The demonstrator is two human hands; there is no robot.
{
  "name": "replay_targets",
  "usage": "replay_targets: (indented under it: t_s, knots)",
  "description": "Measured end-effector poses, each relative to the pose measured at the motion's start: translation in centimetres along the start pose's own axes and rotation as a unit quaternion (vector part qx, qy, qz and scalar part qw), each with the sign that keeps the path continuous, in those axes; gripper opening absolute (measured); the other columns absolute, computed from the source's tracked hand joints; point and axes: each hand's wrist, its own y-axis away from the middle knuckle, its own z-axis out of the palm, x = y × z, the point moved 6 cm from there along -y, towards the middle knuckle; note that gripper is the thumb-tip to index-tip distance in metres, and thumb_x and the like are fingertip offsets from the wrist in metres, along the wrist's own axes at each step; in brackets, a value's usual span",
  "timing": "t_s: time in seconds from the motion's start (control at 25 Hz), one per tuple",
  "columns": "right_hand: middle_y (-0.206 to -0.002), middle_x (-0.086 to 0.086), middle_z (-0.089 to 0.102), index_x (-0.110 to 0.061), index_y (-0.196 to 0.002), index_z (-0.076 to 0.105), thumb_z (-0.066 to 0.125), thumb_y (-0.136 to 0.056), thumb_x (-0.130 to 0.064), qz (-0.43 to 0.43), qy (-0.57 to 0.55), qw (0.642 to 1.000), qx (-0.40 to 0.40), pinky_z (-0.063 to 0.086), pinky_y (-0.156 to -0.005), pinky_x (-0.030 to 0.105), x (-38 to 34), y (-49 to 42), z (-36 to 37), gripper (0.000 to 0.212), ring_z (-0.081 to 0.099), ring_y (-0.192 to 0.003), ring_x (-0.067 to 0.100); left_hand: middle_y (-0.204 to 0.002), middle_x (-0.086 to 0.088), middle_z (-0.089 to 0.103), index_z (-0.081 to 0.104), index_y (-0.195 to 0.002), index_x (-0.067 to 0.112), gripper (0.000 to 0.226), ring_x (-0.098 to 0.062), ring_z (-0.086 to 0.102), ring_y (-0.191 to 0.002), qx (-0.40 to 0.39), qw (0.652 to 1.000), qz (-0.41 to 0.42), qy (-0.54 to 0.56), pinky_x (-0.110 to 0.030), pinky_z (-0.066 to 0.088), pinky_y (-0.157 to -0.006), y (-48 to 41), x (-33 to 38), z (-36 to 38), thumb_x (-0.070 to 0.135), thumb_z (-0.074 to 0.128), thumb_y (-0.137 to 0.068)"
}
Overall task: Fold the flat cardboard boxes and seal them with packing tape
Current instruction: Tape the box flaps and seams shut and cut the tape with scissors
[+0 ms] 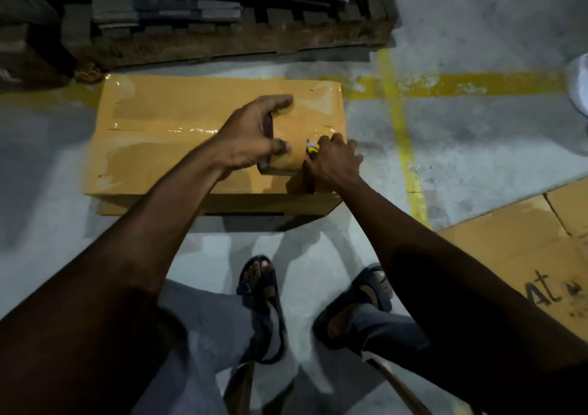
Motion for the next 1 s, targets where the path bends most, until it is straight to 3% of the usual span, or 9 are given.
replay_targets:
  t_s: [0.12, 0.28, 0.44, 0.56, 0.72, 0.92, 1.0]
  knots:
    - [-0.121, 0.012, 0.052, -0.019, -0.125, 0.057, 0.064, -0.086, -0.035, -0.078, -0.01, 0.997, -0.015, 0.046, -0.086, 0.05, 3.5, 4.2, -2.2, 0.043, 0.047, -0.112, 0.043, -0.144, 0.006, 0.039, 0.041, -0.144, 0.027, 0.08, -0.023, 0.053, -0.119, -0.044, 0.998, 0.035, 0.008, -0.048, 0.053, -0.092, 4.0, 0.8, 3.2, -0.001, 0.073, -0.077]
    - [-0.109, 0.005, 0.06, -0.026, -0.119, 0.065, 0.055, -0.076, -0.03, -0.196, 0.028, 0.979, 0.059, 0.04, -0.064, 0.034, 8.3, 12.1, -6.3, 0.044, 0.054, -0.089, 0.039, -0.138, 0.011, 0.045, 0.043, -0.144, 0.027, 0.079, -0.011, 0.049, -0.123, -0.088, 0.994, 0.052, 0.023, -0.04, 0.047, -0.103, 9.6, 1.4, 7.9, -0.002, 0.074, -0.077]
    - [-0.104, 0.001, 0.063, -0.029, -0.113, 0.068, 0.052, -0.074, -0.026, -0.196, 0.031, 0.975, 0.099, 0.033, -0.06, 0.031, 12.2, 18.5, -8.5, 0.042, 0.055, -0.081, 0.036, -0.129, 0.026, 0.046, 0.045, -0.139, 0.034, 0.079, -0.002, 0.058, -0.108, -0.127, 0.988, 0.045, 0.076, -0.032, 0.055, -0.091, 13.1, 3.1, 12.0, -0.011, 0.07, -0.078]
    - [-0.109, 0.0, 0.062, -0.031, -0.116, 0.067, 0.051, -0.074, -0.027, -0.18, 0.012, 0.979, 0.099, 0.03, -0.063, 0.032, 14.2, 20.9, -9.2, 0.045, 0.054, -0.087, 0.034, -0.125, 0.041, 0.044, 0.046, -0.132, 0.046, 0.082, 0.007, 0.052, -0.115, -0.156, 0.985, 0.052, 0.059, -0.031, 0.051, -0.098, 14.6, 3.9, 14.5, -0.009, 0.071, -0.077]
    - [-0.108, -0.003, 0.058, -0.034, -0.119, 0.065, 0.049, -0.073, -0.026, -0.198, -0.017, 0.977, 0.082, 0.035, -0.066, 0.036, 15.4, 22.8, -9.4, 0.05, 0.05, -0.091, 0.03, -0.137, 0.027, 0.039, 0.043, -0.133, 0.045, 0.082, -0.003, 0.046, -0.125, -0.15, 0.986, 0.052, 0.043, -0.035, 0.045, -0.106, 15.2, 4.5, 15.9, -0.008, 0.071, -0.077]
    - [-0.108, -0.003, 0.056, -0.036, -0.117, 0.065, 0.053, -0.071, -0.025, -0.224, -0.032, 0.97, 0.088, 0.034, -0.065, 0.034, 16.0, 22.9, -9.6, 0.049, 0.048, -0.091, 0.028, -0.138, 0.026, 0.036, 0.041, -0.133, 0.047, 0.083, -0.013, 0.043, -0.129, -0.118, 0.989, 0.07, -0.062, -0.042, 0.048, -0.102, 14.8, 3.9, 16.4, 0.003, 0.078, -0.073]
    - [-0.108, -0.002, 0.058, -0.035, -0.114, 0.067, 0.053, -0.07, -0.025, -0.238, -0.035, 0.965, 0.101, 0.034, -0.064, 0.033, 15.9, 22.7, -9.8, 0.047, 0.05, -0.09, 0.03, -0.141, 0.019, 0.037, 0.043, -0.131, 0.049, 0.086, -0.017, 0.044, -0.129, -0.099, 0.99, 0.058, -0.087, -0.045, 0.05, -0.099, 14.2, 3.1, 16.0, 0.006, 0.082, -0.068]
